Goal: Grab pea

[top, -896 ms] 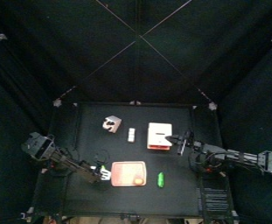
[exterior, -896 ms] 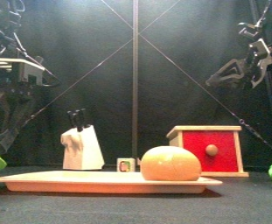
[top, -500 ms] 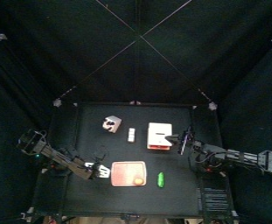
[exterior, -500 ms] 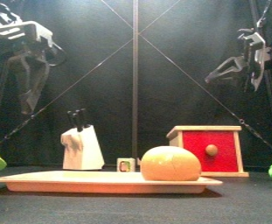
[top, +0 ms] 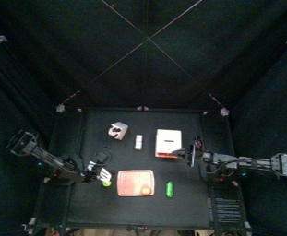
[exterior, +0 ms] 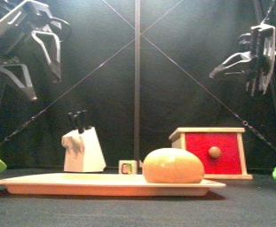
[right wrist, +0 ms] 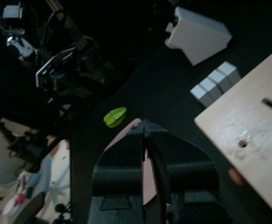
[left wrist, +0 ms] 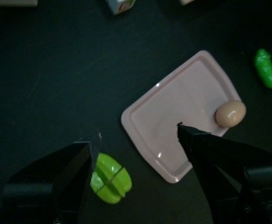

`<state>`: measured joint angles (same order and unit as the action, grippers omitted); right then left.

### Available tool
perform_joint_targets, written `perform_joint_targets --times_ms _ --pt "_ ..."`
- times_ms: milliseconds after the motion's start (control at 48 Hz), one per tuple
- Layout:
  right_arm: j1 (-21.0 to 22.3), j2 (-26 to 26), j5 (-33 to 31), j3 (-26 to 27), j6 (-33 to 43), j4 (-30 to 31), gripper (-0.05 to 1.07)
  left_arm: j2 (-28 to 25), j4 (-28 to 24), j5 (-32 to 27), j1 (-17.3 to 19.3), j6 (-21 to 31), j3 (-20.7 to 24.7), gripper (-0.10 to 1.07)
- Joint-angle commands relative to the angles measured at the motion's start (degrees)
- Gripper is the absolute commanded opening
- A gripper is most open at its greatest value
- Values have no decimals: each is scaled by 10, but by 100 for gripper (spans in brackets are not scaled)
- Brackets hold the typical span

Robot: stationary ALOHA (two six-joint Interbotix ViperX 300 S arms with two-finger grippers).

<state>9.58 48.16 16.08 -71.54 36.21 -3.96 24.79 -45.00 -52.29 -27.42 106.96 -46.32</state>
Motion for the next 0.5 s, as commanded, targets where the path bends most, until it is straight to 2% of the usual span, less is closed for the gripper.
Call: perform_joint_targets --times_ms 0,250,375,479 --pt "-14 -12 10 15 15 1 1 28 -73 33 9 1 -20 101" --pt "-25 -46 0 35 61 -21 1 100 -222 105 60 0 -76 101" --pt "-33 -68 -61 67 94 -40 2 109 -296 129 84 1 -92 101" --pt "-46 -91 -135 108 122 -54 2 109 -350 150 102 0 -101 101"
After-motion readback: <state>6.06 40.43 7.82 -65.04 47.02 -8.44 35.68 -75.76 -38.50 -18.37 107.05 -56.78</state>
